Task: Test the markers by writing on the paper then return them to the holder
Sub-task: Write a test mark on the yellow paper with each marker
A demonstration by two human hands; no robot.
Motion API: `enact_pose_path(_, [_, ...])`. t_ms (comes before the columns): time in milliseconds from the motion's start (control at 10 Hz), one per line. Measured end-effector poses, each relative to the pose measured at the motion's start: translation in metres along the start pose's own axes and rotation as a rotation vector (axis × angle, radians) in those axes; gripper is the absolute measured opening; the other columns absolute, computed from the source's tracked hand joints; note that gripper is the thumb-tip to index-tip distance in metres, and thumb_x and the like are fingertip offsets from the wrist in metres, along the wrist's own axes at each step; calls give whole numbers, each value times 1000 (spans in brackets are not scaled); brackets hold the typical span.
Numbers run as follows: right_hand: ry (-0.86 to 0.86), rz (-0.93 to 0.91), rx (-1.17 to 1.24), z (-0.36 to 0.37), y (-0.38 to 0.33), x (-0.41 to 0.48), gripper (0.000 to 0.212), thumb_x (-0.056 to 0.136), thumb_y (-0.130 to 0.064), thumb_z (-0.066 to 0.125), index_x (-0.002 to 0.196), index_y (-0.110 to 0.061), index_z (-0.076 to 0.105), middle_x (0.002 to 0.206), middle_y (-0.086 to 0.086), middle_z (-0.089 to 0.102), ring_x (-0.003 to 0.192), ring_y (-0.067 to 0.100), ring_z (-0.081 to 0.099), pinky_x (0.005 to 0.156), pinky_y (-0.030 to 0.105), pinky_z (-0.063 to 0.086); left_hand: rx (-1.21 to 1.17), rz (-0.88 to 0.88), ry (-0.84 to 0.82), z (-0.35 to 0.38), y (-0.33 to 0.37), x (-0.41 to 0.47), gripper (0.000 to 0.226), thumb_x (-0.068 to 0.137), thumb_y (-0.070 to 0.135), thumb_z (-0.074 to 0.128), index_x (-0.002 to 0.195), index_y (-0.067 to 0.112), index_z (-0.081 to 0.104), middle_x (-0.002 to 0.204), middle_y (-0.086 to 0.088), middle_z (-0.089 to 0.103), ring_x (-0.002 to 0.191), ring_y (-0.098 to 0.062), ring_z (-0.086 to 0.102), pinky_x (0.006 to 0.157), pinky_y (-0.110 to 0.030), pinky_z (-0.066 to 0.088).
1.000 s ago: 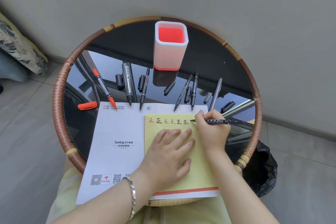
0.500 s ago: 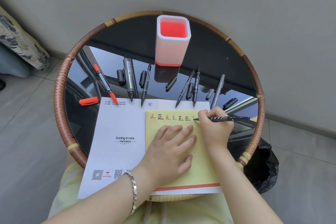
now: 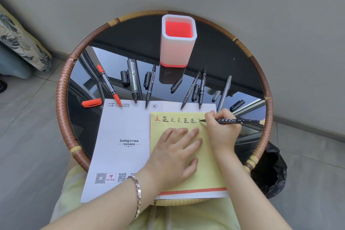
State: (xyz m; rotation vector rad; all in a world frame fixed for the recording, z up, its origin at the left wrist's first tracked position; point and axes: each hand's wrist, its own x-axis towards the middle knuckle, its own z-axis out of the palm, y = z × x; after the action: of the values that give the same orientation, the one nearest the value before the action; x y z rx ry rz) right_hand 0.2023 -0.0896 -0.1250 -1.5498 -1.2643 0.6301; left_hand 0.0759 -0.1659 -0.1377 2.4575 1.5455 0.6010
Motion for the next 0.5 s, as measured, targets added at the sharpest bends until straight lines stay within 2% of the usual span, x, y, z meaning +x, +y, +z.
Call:
enact_pose_path(100, [-18,16,-28,1,-1,0,32,75,1,62,49,-7,45,43,-5,39,44,3,40,47,11,30,7,2,1,0,0,0,41,78,39,50,111,19,64,129,1,58,112,-22,46,97,-38,33])
enact_pose_path(500, [-43,27,-25,0,-2,-2,45,73,4,61,45,-20,36,43,-6,36,43,3,38,46,13,28,0,8,8,1,0,0,40,78,39,51,110,19,64,128,0,59,111,-22,47,97,-36,33])
